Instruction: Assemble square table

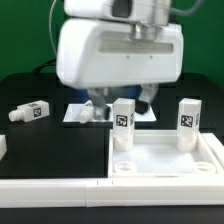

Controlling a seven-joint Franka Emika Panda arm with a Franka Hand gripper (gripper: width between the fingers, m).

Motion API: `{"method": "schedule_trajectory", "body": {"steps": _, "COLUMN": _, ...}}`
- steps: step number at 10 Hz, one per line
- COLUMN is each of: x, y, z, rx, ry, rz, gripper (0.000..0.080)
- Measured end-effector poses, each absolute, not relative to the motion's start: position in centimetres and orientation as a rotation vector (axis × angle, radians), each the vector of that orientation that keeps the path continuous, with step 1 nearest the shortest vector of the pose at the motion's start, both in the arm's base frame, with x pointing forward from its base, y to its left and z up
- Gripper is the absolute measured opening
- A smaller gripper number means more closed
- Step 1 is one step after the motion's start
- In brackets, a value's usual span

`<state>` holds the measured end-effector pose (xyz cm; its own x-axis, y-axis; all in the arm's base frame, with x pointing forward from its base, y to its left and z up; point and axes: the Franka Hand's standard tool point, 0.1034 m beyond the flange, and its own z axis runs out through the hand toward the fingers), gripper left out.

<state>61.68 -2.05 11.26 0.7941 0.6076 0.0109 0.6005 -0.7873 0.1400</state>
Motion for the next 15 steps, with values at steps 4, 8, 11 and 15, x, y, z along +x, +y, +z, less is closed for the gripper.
{"method": "schedule_trajectory", "body": {"steps": 4, "x": 61.7, "y": -1.9, "z": 11.9, "rx": 2.988, "ry": 0.484, "rz": 0.122, "gripper": 0.0648}}
{"method": "schedule_trajectory", "body": {"steps": 8, "x": 56.6, "y": -4.3, "z": 11.7, "rx": 3.119, "ry": -0.034, "rz": 0.055, "gripper": 0.0648}}
{"method": "schedule_trajectory", "body": {"steps": 11, "x": 55.6, "y": -6.2, "z": 13.5, "rx": 3.109, "ry": -0.435, "rz": -0.020, "gripper": 0.0648}}
{"method": "schedule_trajectory", "body": {"steps": 15, "x": 54.6, "y": -5.5, "z": 12.8, "rx": 3.121, "ry": -0.461, "rz": -0.046, "gripper": 0.0648}}
